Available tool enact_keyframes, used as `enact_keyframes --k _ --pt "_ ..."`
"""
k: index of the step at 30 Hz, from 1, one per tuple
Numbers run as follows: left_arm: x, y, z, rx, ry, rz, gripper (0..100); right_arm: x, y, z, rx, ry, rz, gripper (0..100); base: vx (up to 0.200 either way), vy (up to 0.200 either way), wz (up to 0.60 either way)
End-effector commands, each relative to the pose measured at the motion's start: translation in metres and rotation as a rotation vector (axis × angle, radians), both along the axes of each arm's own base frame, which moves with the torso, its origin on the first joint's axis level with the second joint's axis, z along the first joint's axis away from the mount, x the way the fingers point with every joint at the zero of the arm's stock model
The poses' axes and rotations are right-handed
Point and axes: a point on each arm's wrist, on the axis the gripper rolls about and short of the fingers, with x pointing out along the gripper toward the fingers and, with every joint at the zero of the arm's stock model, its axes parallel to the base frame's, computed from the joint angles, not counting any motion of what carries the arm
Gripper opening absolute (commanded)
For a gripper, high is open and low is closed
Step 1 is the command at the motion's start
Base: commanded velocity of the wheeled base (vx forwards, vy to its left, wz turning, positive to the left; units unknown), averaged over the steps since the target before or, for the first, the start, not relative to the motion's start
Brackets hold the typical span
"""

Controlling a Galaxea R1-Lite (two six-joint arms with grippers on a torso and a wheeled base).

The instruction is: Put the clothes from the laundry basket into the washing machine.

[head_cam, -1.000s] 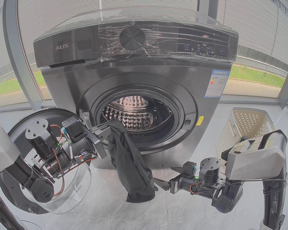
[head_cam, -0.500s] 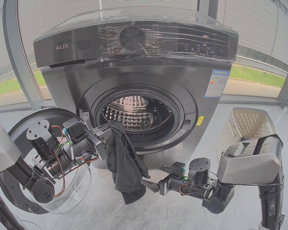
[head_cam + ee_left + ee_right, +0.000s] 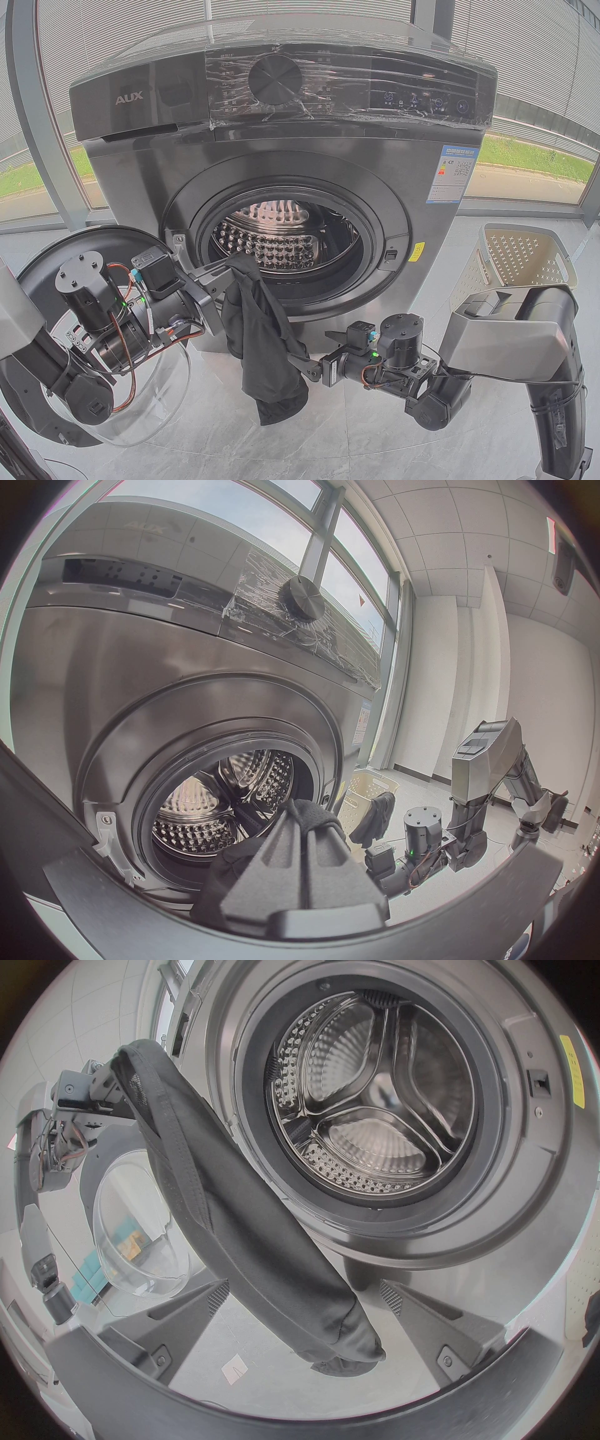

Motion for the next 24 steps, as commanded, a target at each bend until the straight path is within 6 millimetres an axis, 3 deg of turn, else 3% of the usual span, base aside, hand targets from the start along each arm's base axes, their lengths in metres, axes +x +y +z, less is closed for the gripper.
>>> enact_keyframes --k 1,17,24 --pt "0.0 0.0 0.0 -0.001 0.001 -0.002 0 0.006 -0.001 -0.006 -0.007 0.008 -0.014 100 0.0 0.0 0.0" --pt "-0.001 0.0 0.001 -0.003 -0.003 -0.003 0 0.022 0.009 -0.014 -0.016 0.006 -0.043 100 0.0 0.0 0.0" --pt "-0.001 0.0 0.002 -0.003 -0.004 -0.003 0 0.028 0.004 -0.015 -0.025 0.017 -0.063 100 0.0 0.0 0.0"
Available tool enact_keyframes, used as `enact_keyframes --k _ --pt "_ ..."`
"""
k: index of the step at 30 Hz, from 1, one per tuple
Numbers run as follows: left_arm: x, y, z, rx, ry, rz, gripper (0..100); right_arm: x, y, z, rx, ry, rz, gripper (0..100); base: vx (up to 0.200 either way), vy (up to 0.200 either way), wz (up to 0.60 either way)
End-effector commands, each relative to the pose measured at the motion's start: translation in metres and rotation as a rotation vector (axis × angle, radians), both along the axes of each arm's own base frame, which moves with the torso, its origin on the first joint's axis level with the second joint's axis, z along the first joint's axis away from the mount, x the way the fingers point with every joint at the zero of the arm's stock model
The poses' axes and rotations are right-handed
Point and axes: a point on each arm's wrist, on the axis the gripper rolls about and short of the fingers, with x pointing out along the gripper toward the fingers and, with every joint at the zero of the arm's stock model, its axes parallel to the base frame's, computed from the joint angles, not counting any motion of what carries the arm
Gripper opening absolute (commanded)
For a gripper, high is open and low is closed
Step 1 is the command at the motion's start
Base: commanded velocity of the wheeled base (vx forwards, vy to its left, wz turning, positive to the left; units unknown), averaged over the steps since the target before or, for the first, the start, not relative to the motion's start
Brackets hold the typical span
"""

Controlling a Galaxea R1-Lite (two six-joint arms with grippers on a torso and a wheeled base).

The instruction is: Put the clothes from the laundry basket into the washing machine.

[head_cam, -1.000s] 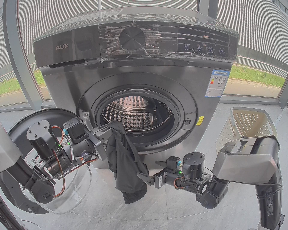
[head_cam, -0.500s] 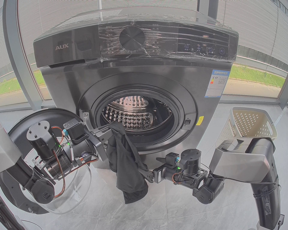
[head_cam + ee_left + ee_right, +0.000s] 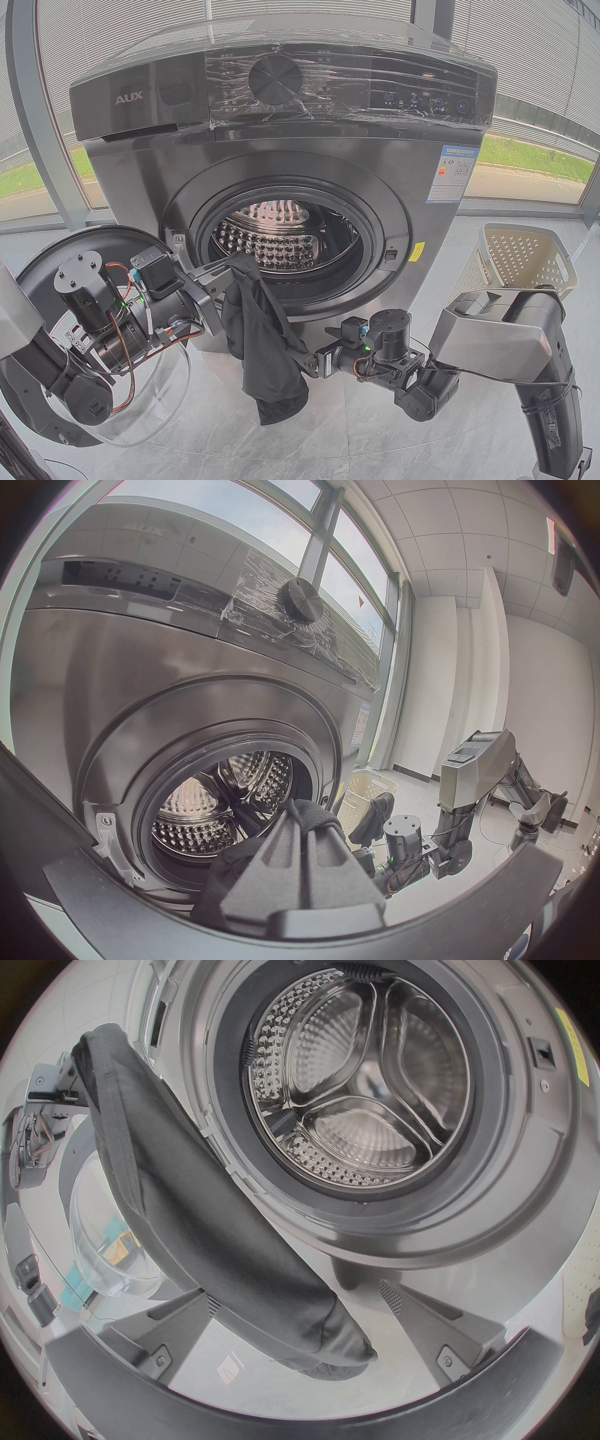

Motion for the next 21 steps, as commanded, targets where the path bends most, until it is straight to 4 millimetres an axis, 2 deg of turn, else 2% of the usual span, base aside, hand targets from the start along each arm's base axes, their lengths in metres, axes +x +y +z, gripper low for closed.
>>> enact_keyframes --k 1,21 --pt "0.0 0.0 0.001 -0.002 -0.003 -0.001 0 0.006 -0.004 -0.002 -0.001 0.002 -0.015 100 0.0 0.0 0.0" --pt "-0.001 -0.002 0.0 0.001 0.002 -0.008 0 0.012 0.015 -0.006 -0.004 -0.01 -0.021 100 0.0 0.0 0.0"
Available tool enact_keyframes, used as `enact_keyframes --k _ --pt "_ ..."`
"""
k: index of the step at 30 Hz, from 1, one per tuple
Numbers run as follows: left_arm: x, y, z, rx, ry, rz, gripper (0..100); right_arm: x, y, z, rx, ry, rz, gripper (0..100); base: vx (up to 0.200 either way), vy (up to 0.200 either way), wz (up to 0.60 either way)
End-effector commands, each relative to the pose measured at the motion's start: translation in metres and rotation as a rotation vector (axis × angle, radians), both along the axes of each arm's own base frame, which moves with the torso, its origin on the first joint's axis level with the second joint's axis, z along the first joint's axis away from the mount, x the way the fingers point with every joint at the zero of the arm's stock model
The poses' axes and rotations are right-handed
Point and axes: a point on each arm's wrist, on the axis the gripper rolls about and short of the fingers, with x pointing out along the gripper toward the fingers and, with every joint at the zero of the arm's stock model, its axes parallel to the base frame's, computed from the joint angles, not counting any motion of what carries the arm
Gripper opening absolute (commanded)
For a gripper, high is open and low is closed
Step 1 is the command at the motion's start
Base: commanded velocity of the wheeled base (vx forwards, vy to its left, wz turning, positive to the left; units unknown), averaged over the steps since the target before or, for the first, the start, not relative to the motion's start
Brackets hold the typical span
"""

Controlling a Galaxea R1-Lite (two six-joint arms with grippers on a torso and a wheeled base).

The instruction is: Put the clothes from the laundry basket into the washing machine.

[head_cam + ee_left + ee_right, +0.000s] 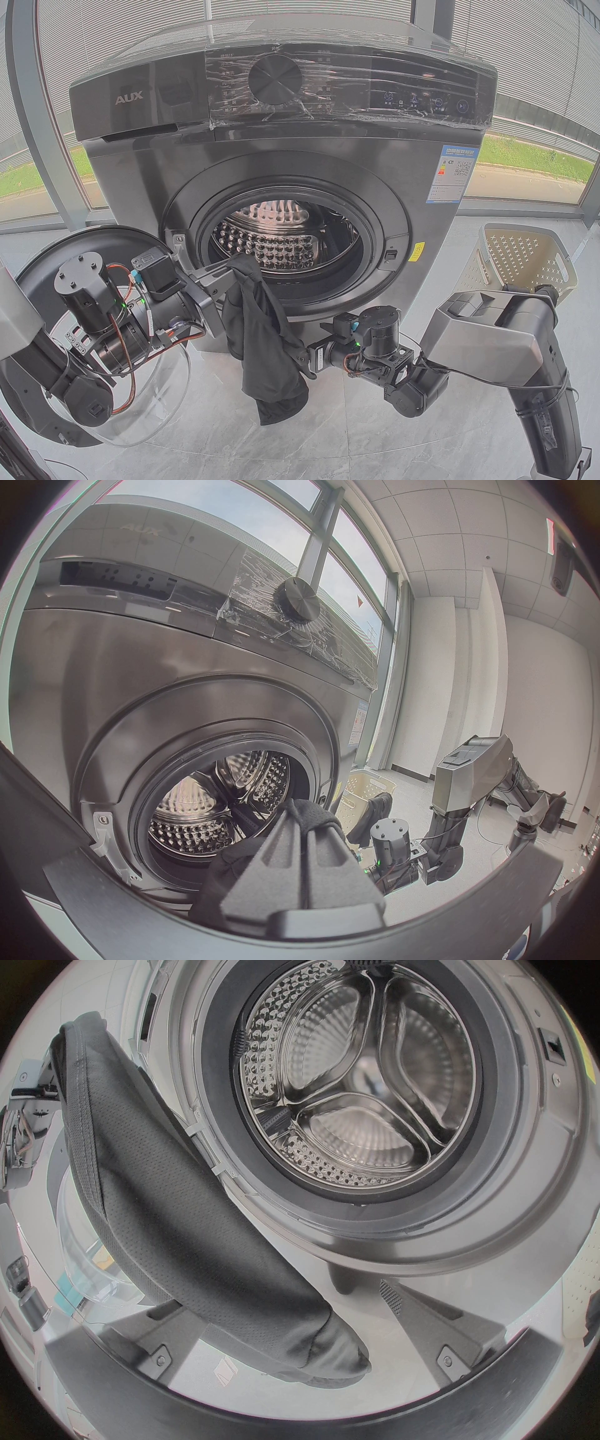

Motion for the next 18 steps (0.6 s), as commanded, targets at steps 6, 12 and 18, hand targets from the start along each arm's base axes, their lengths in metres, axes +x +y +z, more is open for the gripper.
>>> enact_keyframes --k 6,12,18 --pt "0.001 0.0 -0.002 0.003 0.006 0.0 0 -0.002 0.005 -0.002 0.007 -0.01 0.01 0 0.0 0.0 0.0" --pt "0.001 0.002 -0.004 0.005 0.015 0.009 0 -0.003 0.001 0.004 0.026 -0.034 0.005 0 0.0 0.0 0.0" --pt "0.005 0.014 -0.008 0.013 0.032 0.044 0 -0.02 -0.018 0.031 0.042 -0.051 -0.005 0 0.0 0.0 0.0"
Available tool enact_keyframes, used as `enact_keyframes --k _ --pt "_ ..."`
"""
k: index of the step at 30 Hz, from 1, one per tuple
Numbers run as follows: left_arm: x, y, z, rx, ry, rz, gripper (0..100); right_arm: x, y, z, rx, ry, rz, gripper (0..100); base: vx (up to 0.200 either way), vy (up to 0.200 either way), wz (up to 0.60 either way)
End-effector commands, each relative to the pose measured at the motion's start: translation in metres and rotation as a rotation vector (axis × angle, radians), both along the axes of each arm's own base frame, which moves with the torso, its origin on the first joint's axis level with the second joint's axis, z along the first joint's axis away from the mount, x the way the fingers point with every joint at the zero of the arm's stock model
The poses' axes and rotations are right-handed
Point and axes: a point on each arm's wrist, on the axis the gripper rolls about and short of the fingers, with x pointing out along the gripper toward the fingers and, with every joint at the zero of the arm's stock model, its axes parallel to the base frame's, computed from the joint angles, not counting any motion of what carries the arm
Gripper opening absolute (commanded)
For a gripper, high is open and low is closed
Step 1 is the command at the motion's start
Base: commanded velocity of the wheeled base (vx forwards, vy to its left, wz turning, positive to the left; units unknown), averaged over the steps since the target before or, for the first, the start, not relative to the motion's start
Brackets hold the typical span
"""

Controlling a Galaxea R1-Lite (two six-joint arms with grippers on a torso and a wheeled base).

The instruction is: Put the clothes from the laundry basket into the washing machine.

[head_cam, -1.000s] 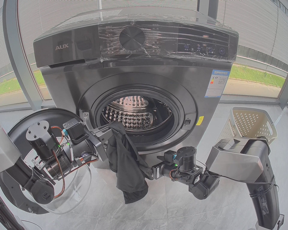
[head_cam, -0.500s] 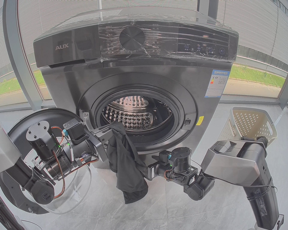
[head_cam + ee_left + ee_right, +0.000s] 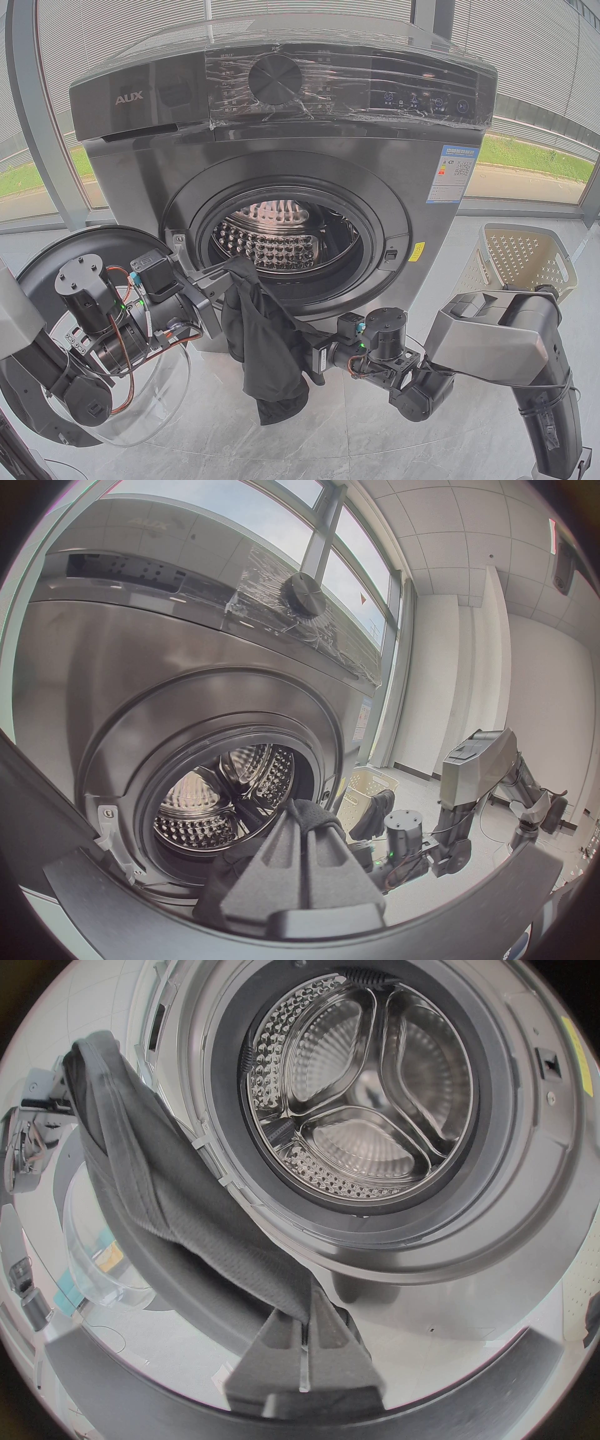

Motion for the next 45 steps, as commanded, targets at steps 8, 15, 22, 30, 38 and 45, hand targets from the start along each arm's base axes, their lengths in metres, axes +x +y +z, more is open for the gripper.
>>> enact_keyframes --k 8,15,22,30,38,45 --pt "0.001 0.015 -0.006 0.012 0.029 0.045 0 -0.042 -0.053 0.077 0.059 -0.067 -0.045 0 0.0 0.0 0.0" --pt "-0.001 0.016 -0.008 0.018 0.038 0.045 0 -0.07 -0.081 0.117 0.124 -0.15 -0.07 0 0.0 0.0 0.0" --pt "-0.005 0.018 -0.01 0.023 0.046 0.051 0 -0.088 -0.091 0.138 0.173 -0.198 -0.099 0 0.0 0.0 0.0" --pt "-0.011 0.026 -0.013 0.033 0.068 0.073 0 -0.085 -0.092 0.143 0.185 -0.22 -0.123 0 0.0 0.0 0.0" --pt "-0.014 0.031 0.0 0.02 0.016 0.088 0 -0.088 -0.091 0.163 0.231 -0.277 -0.123 0 0.0 0.0 0.0" --pt "-0.017 0.034 0.01 -0.001 -0.021 0.093 0 -0.087 -0.089 0.183 0.282 -0.341 -0.166 0 0.0 0.0 0.0"
